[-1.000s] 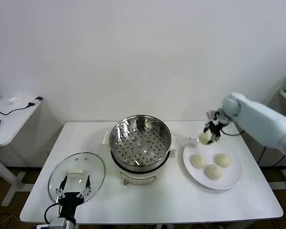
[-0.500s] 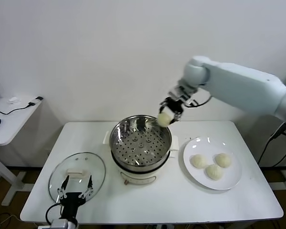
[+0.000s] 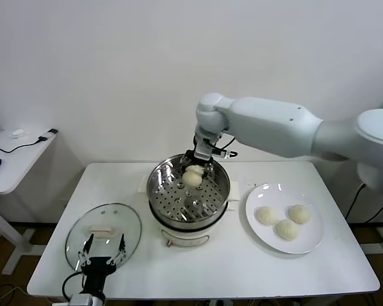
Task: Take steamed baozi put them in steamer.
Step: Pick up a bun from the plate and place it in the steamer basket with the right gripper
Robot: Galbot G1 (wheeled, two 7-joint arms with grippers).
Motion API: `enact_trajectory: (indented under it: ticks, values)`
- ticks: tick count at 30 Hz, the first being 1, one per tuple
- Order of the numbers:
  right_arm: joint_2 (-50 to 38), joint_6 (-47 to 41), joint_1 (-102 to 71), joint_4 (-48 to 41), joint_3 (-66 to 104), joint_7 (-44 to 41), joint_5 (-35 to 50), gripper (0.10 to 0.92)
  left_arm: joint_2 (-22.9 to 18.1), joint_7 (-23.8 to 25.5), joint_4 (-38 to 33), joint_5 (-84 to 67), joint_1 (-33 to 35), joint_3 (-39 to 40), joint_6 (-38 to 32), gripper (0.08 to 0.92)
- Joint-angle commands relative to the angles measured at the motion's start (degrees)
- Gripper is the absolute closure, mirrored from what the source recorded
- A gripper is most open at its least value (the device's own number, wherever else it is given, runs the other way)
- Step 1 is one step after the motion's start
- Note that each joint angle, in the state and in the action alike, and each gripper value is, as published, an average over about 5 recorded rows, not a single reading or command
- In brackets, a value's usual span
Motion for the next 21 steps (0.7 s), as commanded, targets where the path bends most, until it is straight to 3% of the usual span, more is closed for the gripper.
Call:
enact_trajectory:
  ticks: [1, 16, 21]
  values:
    - [5.03, 6.23, -6.22, -11.53, 1.97, 3.17, -9.21, 0.364, -0.02, -0.04, 0.36, 0.04, -0.42, 0.1, -0.05, 0.177]
    - [8.59, 8.18, -9.04, -19.8, 4.5, 6.25, -10.51, 0.363, 0.13, -0.14, 0.74, -1.0, -1.07, -0.1, 0.11, 0.177]
    - [8.08, 8.3, -7.45, -18.56, 3.54, 4.27, -6.53, 0.285, 0.07, -0.12, 0.53, -1.05, -0.98, -0.05, 0.16, 0.177]
